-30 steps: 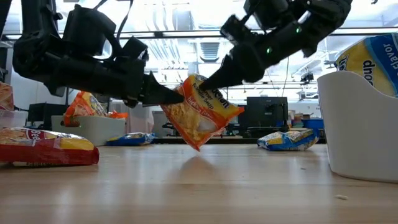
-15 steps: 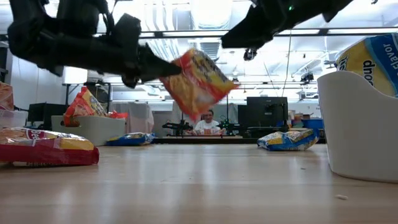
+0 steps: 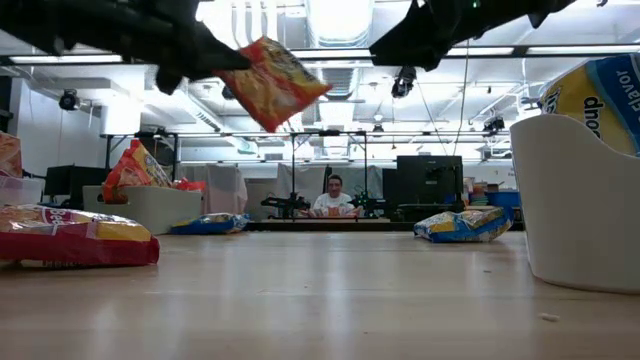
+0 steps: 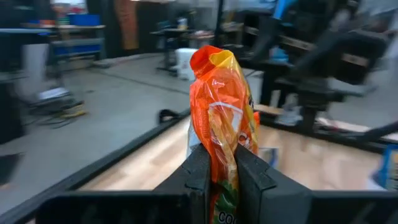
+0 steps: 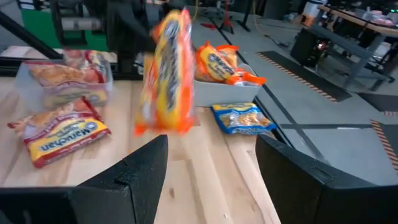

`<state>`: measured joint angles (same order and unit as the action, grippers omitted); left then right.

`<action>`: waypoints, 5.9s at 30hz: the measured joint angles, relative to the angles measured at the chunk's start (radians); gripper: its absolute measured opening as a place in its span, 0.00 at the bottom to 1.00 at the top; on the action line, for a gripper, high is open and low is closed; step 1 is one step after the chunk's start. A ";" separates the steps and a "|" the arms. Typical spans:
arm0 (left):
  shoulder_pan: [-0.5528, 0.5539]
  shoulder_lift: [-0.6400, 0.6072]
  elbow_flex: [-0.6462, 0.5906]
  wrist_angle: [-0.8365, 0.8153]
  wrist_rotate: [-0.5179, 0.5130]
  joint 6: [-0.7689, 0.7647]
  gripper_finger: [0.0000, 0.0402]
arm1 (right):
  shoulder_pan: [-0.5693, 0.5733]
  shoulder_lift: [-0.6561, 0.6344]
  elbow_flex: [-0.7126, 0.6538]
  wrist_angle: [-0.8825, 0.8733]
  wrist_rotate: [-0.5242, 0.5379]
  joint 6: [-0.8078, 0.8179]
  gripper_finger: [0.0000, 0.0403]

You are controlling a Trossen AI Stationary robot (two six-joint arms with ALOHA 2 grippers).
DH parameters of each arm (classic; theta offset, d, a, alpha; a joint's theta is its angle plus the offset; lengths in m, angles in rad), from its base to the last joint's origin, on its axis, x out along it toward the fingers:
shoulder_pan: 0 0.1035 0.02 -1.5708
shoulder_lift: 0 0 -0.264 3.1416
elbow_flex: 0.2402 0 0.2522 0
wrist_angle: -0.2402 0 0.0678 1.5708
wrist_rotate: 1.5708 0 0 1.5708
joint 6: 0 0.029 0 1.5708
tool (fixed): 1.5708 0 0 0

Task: Sort Maruchan noodles
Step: Put the orange noodle pack into the gray bin, then put the blue noodle pack into the white bin

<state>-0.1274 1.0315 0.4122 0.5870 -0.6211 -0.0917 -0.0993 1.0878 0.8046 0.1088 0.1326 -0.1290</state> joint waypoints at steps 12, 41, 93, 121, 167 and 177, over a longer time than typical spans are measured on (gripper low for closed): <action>0.002 -0.130 0.433 -1.247 -0.334 -0.389 0.05 | -0.079 0.031 -0.012 0.001 0.000 -0.005 0.58; 0.398 0.216 0.504 -1.718 -0.441 -0.725 0.05 | -0.183 0.032 -0.024 0.048 -0.001 -0.055 0.58; 0.481 0.259 0.576 -1.623 -0.496 -0.622 0.35 | -0.195 0.032 0.039 0.053 0.000 -0.159 0.58; 0.501 0.393 0.496 -1.564 -0.458 -0.679 0.28 | -0.202 0.032 0.039 0.057 0.000 -0.163 0.58; -0.054 0.013 0.291 -0.737 0.559 0.057 0.02 | -0.203 0.032 0.039 0.084 0.000 -0.205 0.58; -0.053 -0.101 0.175 -0.629 0.555 0.029 0.00 | -0.203 0.032 0.039 0.091 0.000 -0.205 0.58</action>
<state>-0.1806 0.9304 0.5869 -0.0420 -0.0665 -0.0624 -0.3019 1.1202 0.8433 0.1997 0.1322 -0.3336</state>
